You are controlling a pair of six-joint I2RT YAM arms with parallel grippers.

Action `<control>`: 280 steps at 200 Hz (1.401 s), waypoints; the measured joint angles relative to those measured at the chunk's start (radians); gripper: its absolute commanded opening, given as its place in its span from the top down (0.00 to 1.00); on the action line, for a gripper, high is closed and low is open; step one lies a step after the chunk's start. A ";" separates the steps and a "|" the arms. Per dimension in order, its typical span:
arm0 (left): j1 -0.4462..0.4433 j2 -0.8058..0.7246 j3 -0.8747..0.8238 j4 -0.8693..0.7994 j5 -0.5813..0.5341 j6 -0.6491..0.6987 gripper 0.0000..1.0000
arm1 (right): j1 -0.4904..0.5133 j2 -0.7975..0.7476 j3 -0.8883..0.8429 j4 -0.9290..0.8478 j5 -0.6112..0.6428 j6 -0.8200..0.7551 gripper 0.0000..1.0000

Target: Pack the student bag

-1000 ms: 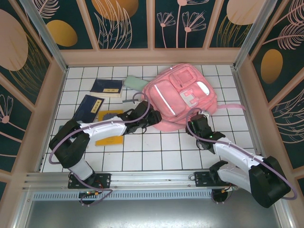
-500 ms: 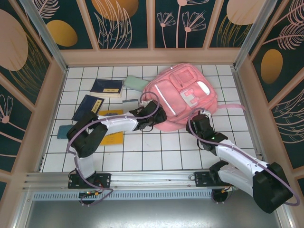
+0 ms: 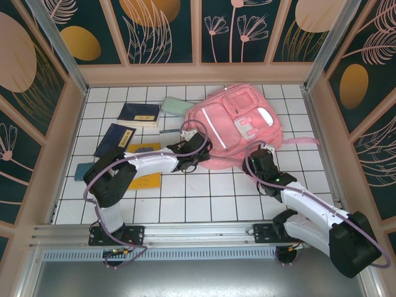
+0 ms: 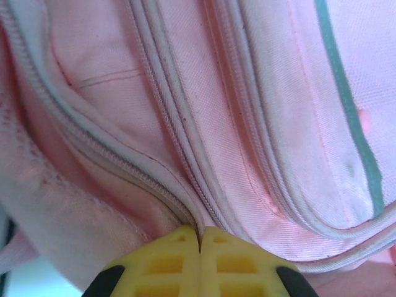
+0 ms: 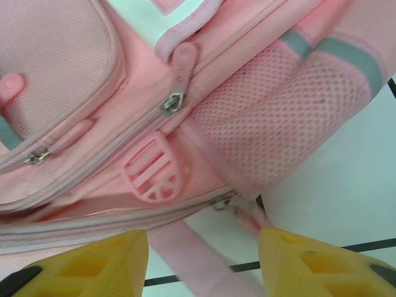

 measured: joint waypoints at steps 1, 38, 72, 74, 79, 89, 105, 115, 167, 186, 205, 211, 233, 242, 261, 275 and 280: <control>0.000 -0.003 0.000 -0.002 -0.002 0.001 1.00 | 0.000 0.000 0.000 0.000 0.000 -0.001 0.52; 0.024 -0.101 0.000 -0.079 -0.065 0.043 1.00 | 0.000 0.000 0.000 0.002 -0.020 -0.010 0.62; 0.030 -0.137 0.000 -0.095 -0.084 0.060 1.00 | 0.000 0.040 0.000 0.031 -0.085 -0.025 0.68; 0.030 -0.137 0.000 -0.096 -0.084 0.060 1.00 | 0.000 0.046 0.000 0.034 -0.090 -0.027 0.68; 0.030 -0.137 0.000 -0.100 -0.084 0.060 1.00 | 0.000 0.059 0.000 0.038 -0.100 -0.026 0.68; 0.030 -0.137 0.000 -0.103 -0.083 0.060 1.00 | 0.000 0.085 0.001 0.042 -0.119 -0.026 0.68; 0.030 -0.137 0.000 -0.104 -0.083 0.060 1.00 | 0.000 0.119 0.002 0.055 -0.146 -0.019 0.68; 0.030 -0.136 0.000 -0.103 -0.084 0.060 1.00 | 0.000 0.132 0.002 0.070 -0.164 -0.008 0.68; 0.030 -0.116 -0.001 -0.103 -0.087 0.060 1.00 | 0.004 0.172 0.002 0.126 -0.180 0.038 0.74; 0.030 -0.108 -0.001 -0.103 -0.088 0.060 1.00 | 0.023 0.177 0.002 0.138 -0.180 0.053 0.74; 0.030 -0.107 -0.001 -0.103 -0.088 0.063 1.00 | 0.054 0.176 0.002 0.152 -0.169 0.062 0.73; 0.030 -0.107 -0.001 -0.103 -0.088 0.064 1.00 | 0.068 0.175 0.002 0.154 -0.162 0.067 0.72; 0.030 -0.107 -0.001 -0.103 -0.088 0.064 1.00 | 0.116 0.162 0.002 0.153 -0.122 0.084 0.71; 0.030 -0.107 -0.001 -0.103 -0.088 0.065 1.00 | 0.133 0.153 0.002 0.153 -0.105 0.091 0.71; 0.030 -0.107 0.000 -0.103 -0.088 0.067 1.00 | 0.152 0.147 0.002 0.156 -0.078 0.101 0.71; 0.030 -0.107 -0.001 -0.103 -0.088 0.067 1.00 | 0.155 0.150 0.002 0.158 -0.058 0.106 0.73; 0.030 -0.107 -0.001 -0.103 -0.088 0.067 1.00 | 0.155 0.152 0.001 0.163 -0.052 0.107 0.73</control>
